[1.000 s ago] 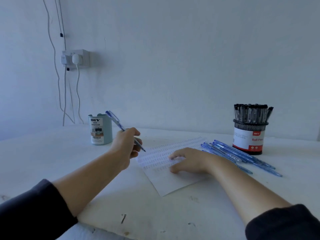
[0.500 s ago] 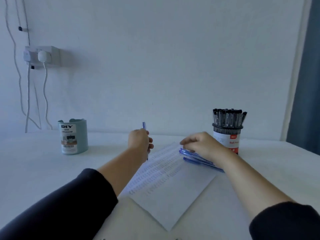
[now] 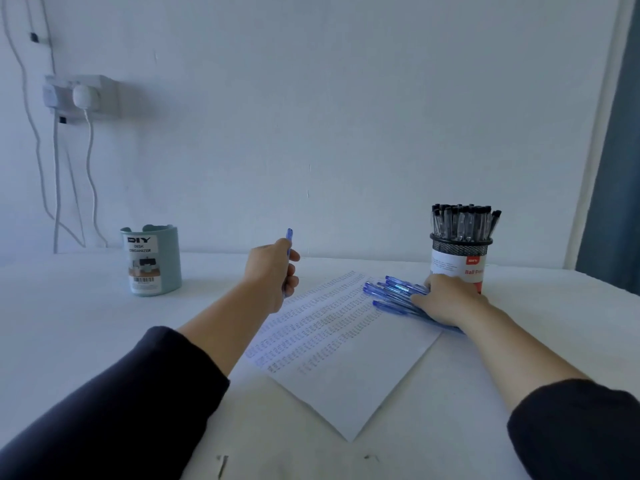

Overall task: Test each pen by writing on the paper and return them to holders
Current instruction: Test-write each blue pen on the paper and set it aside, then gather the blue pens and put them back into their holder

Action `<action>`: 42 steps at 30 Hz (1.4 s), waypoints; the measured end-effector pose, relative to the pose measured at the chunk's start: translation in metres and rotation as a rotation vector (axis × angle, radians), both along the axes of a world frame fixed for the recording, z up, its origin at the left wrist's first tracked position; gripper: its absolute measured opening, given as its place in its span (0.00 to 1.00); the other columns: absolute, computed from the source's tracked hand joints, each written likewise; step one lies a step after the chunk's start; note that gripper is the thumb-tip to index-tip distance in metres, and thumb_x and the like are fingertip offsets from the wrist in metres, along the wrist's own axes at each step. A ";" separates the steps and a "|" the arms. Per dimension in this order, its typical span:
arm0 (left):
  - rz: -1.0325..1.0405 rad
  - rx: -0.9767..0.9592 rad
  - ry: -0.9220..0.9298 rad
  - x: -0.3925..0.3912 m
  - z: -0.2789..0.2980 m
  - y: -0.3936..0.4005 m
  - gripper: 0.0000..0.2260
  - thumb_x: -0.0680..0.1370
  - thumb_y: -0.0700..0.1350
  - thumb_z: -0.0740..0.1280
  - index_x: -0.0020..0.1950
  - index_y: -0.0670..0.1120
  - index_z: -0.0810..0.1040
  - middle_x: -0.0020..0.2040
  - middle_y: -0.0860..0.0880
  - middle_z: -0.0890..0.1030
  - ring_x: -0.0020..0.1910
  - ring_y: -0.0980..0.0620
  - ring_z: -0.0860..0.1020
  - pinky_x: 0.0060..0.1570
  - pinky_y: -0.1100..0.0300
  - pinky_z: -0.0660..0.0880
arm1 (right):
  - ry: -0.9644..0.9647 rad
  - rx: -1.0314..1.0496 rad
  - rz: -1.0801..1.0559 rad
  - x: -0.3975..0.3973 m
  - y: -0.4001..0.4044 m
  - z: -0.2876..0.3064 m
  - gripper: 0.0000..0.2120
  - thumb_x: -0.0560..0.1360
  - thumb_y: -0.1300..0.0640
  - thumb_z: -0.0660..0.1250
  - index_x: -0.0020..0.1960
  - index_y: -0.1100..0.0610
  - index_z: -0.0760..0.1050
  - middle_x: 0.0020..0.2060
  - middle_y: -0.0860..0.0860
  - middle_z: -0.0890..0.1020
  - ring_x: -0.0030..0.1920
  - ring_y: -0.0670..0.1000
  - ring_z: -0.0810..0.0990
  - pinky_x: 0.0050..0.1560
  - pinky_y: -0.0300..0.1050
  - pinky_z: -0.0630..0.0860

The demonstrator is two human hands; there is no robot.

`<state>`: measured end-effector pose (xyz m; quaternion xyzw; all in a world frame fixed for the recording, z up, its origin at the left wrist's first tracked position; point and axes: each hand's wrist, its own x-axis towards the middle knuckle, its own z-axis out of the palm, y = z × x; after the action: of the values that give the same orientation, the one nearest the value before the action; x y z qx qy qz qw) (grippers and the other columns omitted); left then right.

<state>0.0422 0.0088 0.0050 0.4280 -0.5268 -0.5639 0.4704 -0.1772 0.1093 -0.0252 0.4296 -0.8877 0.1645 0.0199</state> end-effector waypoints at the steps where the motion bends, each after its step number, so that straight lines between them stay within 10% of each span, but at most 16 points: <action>1: -0.002 0.006 -0.007 0.002 0.001 -0.001 0.12 0.80 0.44 0.57 0.39 0.42 0.72 0.30 0.48 0.67 0.23 0.52 0.65 0.23 0.66 0.61 | 0.001 0.012 -0.001 0.003 0.001 0.001 0.19 0.76 0.43 0.60 0.60 0.53 0.72 0.59 0.55 0.75 0.58 0.59 0.73 0.56 0.49 0.73; 12: -0.138 -0.063 -0.458 0.015 0.008 0.008 0.12 0.80 0.41 0.62 0.37 0.40 0.74 0.30 0.46 0.74 0.25 0.53 0.72 0.26 0.64 0.67 | -0.100 0.014 0.046 0.021 0.006 0.016 0.24 0.74 0.48 0.66 0.66 0.58 0.69 0.62 0.55 0.75 0.59 0.57 0.75 0.61 0.51 0.72; 22: -0.328 -0.259 -0.993 -0.010 0.001 0.035 0.08 0.76 0.33 0.57 0.38 0.39 0.67 0.25 0.42 0.74 0.16 0.52 0.65 0.18 0.68 0.59 | -0.124 0.075 0.119 0.048 0.009 0.025 0.14 0.72 0.50 0.68 0.38 0.57 0.67 0.34 0.51 0.73 0.31 0.49 0.70 0.28 0.39 0.63; 25: -0.294 -0.371 -1.097 -0.017 -0.005 0.036 0.10 0.79 0.41 0.58 0.38 0.42 0.65 0.27 0.43 0.73 0.14 0.54 0.65 0.18 0.71 0.59 | -0.143 0.053 0.141 0.054 0.006 0.024 0.16 0.71 0.49 0.70 0.36 0.57 0.66 0.31 0.52 0.72 0.29 0.50 0.70 0.27 0.39 0.63; 32: -0.147 -0.643 -1.396 -0.035 -0.019 0.050 0.35 0.73 0.70 0.56 0.68 0.44 0.63 0.49 0.48 0.73 0.46 0.47 0.71 0.41 0.58 0.67 | -0.079 0.027 0.102 0.056 0.001 0.023 0.07 0.73 0.57 0.64 0.43 0.57 0.65 0.36 0.51 0.71 0.41 0.54 0.74 0.39 0.41 0.69; 42: -0.214 -0.609 -1.413 -0.035 -0.010 0.049 0.18 0.73 0.49 0.64 0.58 0.43 0.64 0.40 0.49 0.69 0.44 0.47 0.73 0.36 0.59 0.66 | -0.084 0.044 0.104 0.054 -0.010 0.008 0.13 0.69 0.48 0.66 0.40 0.54 0.66 0.43 0.52 0.75 0.46 0.56 0.75 0.34 0.40 0.66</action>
<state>0.0068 0.0580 -0.0051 0.4845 -0.8720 -0.0299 0.0628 -0.1235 0.0989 -0.0171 0.4681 -0.8677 0.1635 -0.0354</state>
